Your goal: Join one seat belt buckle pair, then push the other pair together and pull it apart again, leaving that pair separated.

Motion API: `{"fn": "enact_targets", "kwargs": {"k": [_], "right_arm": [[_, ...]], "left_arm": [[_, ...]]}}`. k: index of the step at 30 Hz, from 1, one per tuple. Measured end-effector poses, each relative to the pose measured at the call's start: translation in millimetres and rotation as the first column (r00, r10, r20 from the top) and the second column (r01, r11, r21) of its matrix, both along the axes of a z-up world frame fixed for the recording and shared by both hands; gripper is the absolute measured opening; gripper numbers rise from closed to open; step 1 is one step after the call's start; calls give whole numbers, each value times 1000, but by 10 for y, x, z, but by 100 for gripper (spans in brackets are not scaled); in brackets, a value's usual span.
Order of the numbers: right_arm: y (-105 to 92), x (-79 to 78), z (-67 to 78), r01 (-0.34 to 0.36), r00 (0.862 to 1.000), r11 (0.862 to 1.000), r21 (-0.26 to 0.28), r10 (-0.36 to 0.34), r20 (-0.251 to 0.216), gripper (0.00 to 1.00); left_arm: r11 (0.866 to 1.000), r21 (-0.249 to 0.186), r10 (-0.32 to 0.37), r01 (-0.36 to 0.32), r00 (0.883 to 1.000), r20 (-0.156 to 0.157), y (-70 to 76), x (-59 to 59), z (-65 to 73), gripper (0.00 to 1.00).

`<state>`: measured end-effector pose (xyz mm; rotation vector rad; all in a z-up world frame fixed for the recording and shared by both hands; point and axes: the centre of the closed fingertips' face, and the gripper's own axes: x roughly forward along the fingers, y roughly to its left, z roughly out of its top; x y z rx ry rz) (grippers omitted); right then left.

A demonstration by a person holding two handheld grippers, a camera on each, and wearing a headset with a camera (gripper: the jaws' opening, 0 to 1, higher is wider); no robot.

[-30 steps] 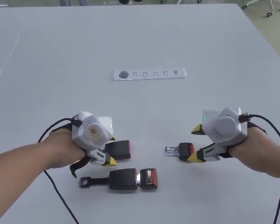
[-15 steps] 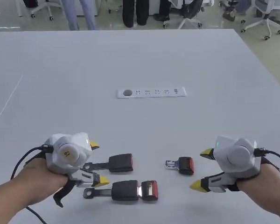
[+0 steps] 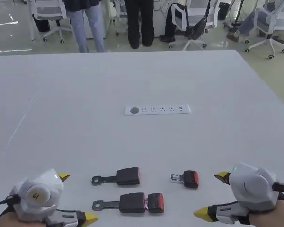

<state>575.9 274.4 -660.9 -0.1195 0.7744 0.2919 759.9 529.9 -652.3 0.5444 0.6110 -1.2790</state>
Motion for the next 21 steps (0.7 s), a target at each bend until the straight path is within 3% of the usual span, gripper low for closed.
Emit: {"fn": "enact_targets", "kwargs": {"k": [10, 21], "right_arm": [[56, -168, 66, 81, 995, 997, 19, -82, 61, 99], [75, -225, 110, 94, 993, 996, 10, -94, 71, 99]], "left_arm": [[996, -31, 87, -88, 996, -33, 308, -145, 4, 99], [992, -59, 111, -114, 993, -49, 403, -252, 77, 100]]}}
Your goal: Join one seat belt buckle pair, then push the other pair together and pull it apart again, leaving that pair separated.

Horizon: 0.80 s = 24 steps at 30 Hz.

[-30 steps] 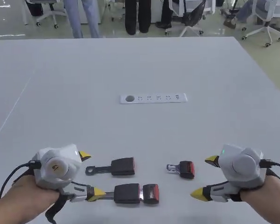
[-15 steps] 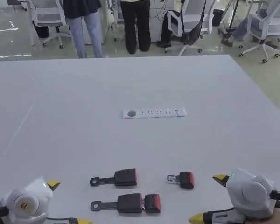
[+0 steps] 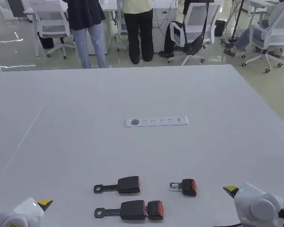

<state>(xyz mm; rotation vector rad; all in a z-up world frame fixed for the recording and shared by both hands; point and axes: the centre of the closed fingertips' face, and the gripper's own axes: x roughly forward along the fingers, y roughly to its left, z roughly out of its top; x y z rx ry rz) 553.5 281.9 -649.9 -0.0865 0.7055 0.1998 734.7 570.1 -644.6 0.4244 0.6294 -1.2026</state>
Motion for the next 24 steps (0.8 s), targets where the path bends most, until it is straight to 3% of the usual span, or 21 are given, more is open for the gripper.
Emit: {"fn": "enact_targets", "kwargs": {"k": [15, 24], "right_arm": [[-54, -61, 97, -10, 1000, 1000, -27, 11, 6, 99], [-119, -137, 44, 8, 1000, 1000, -10, -8, -10, 99]], "left_arm": [[1000, -21, 18, -18, 1000, 19, -8, -41, 131, 100], [1000, -17, 19, -19, 999, 29, -64, -56, 162, 100]]}}
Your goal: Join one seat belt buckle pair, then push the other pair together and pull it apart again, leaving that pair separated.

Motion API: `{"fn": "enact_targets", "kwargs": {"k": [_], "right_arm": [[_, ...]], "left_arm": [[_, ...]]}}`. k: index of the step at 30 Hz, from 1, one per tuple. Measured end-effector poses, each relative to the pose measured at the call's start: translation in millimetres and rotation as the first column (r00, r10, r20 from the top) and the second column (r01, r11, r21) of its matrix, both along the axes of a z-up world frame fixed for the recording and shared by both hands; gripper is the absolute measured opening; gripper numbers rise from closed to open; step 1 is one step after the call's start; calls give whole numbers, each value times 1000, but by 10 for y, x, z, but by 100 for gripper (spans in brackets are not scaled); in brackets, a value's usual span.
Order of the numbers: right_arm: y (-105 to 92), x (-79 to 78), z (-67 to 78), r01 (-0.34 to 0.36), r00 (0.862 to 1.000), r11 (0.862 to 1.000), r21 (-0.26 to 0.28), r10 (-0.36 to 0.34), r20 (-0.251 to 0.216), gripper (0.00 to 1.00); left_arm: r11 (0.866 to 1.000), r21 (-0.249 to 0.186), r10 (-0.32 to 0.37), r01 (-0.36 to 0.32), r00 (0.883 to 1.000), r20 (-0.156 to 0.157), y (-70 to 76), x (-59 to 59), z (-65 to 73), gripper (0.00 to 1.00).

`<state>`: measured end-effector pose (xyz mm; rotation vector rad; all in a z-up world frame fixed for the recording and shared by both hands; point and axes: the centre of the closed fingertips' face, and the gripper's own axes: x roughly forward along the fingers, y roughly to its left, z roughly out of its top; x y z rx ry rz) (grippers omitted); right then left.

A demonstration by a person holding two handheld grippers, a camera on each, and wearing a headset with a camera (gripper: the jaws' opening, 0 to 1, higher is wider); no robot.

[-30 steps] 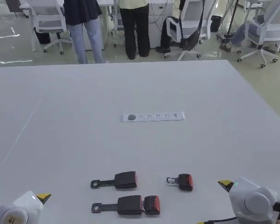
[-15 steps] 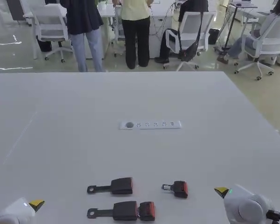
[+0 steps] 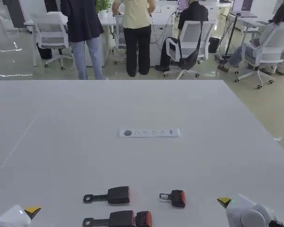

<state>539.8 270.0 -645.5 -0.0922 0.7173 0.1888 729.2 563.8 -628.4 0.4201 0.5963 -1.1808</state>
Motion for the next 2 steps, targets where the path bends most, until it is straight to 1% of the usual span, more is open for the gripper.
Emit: {"fn": "enact_targets", "kwargs": {"k": [2], "right_arm": [[-7, -1, -4, 4, 1000, 1000, -2, -4, 0, 99]], "left_arm": [[1000, -1, -1, 1, 1000, 2, -7, 5, 9, 100]]}}
